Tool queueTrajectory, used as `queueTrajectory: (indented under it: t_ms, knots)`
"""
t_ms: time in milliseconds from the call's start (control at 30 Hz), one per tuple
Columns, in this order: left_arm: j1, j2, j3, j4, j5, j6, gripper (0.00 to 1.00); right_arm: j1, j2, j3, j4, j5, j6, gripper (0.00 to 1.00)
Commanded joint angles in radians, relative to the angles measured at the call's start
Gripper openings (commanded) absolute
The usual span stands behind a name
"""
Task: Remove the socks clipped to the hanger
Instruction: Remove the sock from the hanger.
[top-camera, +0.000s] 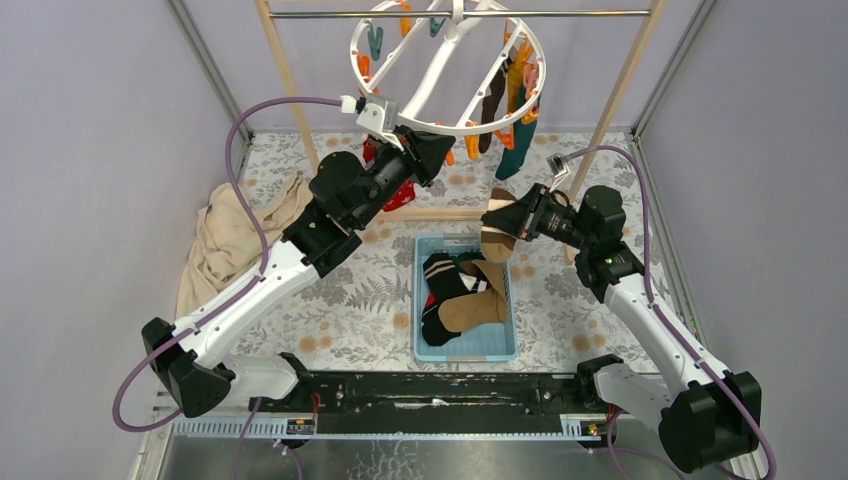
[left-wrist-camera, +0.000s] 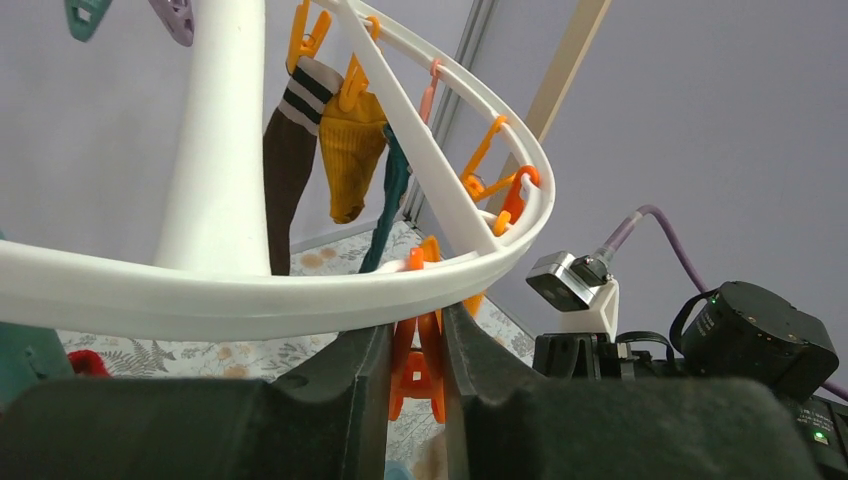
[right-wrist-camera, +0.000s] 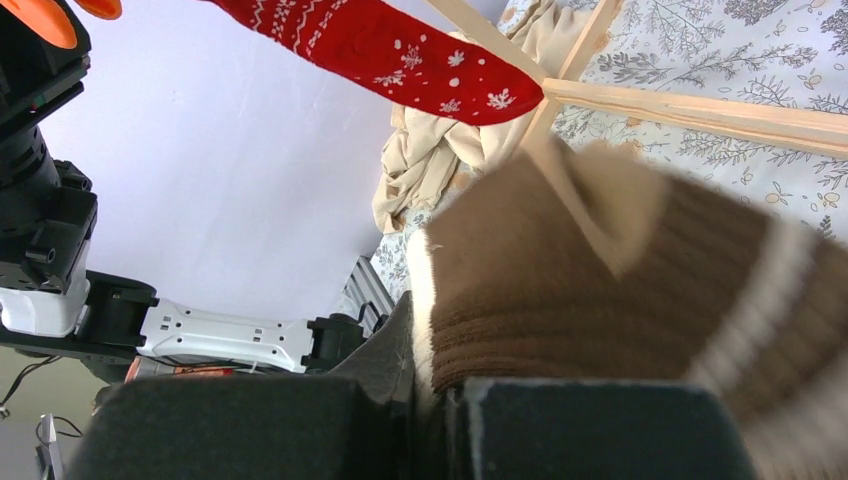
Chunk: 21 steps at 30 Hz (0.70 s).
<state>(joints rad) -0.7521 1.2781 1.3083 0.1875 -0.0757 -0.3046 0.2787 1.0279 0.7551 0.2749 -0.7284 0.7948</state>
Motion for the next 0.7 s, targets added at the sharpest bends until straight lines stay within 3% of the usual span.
queueTrajectory:
  t_ms: [0,200,233,333,400,667]
  knots:
    - [-0.005,0.001,0.032,0.040,-0.022,0.016,0.06,-0.002,-0.005,0.012,0.050,-0.053,0.012,0.00]
    - [-0.005,-0.007,0.023,0.029,-0.027,0.010,0.17,0.011,-0.023,0.060,-0.087,-0.078,-0.057,0.00]
    - [-0.004,-0.009,0.019,0.026,-0.027,0.010,0.23,0.018,-0.029,0.071,-0.127,-0.076,-0.079,0.00]
    - [-0.005,-0.021,0.005,0.023,-0.023,0.013,0.53,0.043,-0.046,0.101,-0.229,-0.073,-0.135,0.00]
    - [-0.006,-0.030,-0.007,0.021,-0.027,0.012,0.66,0.066,-0.057,0.116,-0.287,-0.062,-0.163,0.00]
    - [-0.005,-0.054,-0.039,-0.009,-0.029,0.006,0.82,0.192,-0.062,0.194,-0.434,-0.007,-0.228,0.00]
